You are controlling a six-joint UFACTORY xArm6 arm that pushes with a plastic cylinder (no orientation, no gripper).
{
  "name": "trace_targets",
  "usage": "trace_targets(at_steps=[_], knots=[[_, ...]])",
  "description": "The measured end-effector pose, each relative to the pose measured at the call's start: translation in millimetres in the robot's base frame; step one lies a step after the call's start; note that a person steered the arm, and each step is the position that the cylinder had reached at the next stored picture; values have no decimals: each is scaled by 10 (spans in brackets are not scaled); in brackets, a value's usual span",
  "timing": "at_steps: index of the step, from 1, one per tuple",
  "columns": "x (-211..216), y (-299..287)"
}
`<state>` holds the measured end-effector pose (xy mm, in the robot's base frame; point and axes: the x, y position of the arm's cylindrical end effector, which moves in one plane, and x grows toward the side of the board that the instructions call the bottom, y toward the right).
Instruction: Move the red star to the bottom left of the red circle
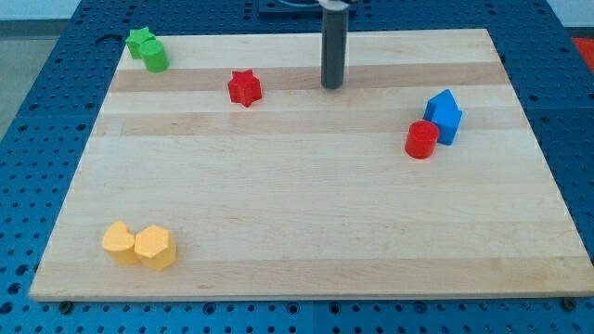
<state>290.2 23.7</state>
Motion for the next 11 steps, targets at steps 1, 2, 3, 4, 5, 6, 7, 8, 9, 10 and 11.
trace_targets(at_steps=[1, 2, 3, 4, 5, 6, 7, 8, 9, 10, 11], knots=[[-273, -423], [-262, -913], [31, -1090], [466, -1123], [789, -1123], [570, -1171], [426, -1633], [672, -2073], [846, -2053], [974, -1716], [1147, -1257]])
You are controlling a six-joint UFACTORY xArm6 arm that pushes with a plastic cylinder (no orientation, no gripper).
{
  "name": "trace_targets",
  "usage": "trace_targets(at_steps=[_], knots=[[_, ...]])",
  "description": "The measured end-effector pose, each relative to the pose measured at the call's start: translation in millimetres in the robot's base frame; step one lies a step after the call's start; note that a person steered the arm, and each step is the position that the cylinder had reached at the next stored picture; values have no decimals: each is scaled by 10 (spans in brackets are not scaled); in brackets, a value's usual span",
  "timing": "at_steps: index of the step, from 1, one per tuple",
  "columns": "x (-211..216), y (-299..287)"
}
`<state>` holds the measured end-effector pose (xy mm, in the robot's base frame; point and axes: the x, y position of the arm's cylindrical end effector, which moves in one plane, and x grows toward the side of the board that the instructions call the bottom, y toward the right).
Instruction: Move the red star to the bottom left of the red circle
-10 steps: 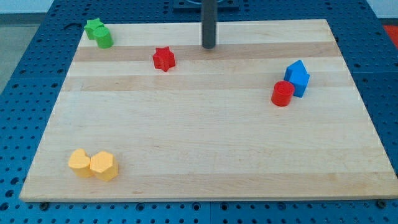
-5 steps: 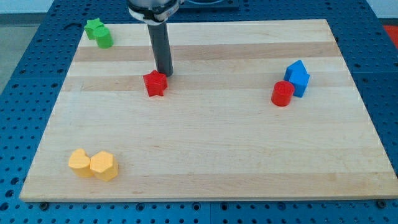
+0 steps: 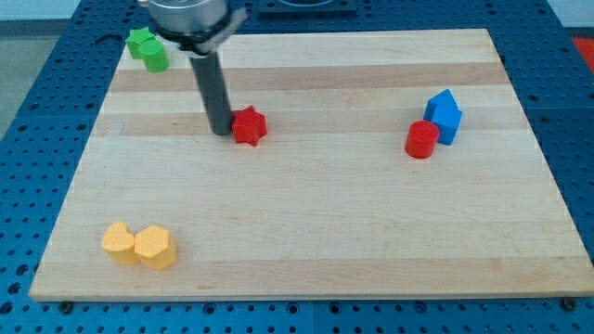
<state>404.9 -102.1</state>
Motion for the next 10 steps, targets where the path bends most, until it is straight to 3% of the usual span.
trace_targets(at_steps=[2, 4, 5, 7, 10], knots=[[239, 722], [19, -16], [-168, 6], [-188, 554], [415, 1730]])
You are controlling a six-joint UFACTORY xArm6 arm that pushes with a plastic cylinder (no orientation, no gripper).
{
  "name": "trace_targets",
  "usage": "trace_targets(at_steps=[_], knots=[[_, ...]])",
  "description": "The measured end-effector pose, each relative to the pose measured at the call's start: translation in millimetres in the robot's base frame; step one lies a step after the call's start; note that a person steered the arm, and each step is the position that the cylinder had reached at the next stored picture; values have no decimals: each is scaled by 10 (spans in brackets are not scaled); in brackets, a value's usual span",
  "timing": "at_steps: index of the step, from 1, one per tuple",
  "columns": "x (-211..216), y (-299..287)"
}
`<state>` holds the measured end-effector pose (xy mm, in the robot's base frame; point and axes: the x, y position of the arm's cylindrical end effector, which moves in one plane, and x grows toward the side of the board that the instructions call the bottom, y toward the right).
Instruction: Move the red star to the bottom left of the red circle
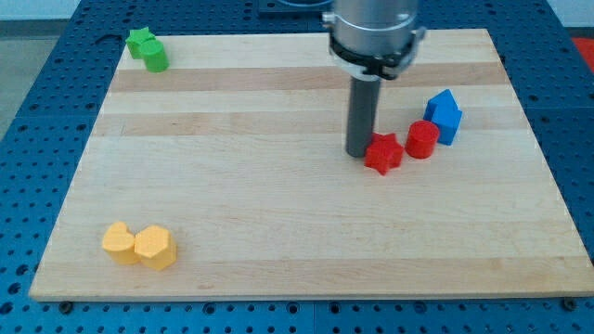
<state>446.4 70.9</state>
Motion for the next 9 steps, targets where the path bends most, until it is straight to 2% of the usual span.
trace_targets(at_steps=[2, 4, 5, 7, 9], knots=[[48, -543], [604, -423], [682, -350], [311, -349], [293, 47]])
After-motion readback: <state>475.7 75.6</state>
